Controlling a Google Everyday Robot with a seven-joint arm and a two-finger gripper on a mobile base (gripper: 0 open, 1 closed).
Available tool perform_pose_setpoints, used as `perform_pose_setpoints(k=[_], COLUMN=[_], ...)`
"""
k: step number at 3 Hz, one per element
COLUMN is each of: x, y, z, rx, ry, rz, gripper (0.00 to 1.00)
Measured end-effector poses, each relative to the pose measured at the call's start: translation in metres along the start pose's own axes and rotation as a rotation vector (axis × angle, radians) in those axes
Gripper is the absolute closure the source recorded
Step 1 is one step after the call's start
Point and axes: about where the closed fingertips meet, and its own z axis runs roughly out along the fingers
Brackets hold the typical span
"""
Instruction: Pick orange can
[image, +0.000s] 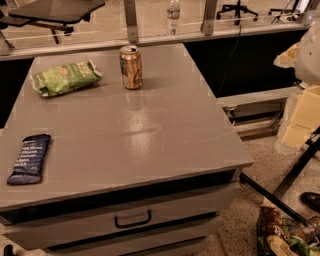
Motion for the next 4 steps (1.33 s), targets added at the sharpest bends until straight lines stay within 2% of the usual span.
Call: perform_pose_setpoints(k=[2, 3, 4], x=[-0.002, 0.001, -0.017], y=[-0.003, -0.035, -0.118], z=[0.0, 0.003, 0.013], rx=[0.018, 0.081, 0.196], ry=[-0.02, -0.065, -0.238], rz=[0.008, 0.032, 0.027], gripper=[0.0, 0.0, 0.0])
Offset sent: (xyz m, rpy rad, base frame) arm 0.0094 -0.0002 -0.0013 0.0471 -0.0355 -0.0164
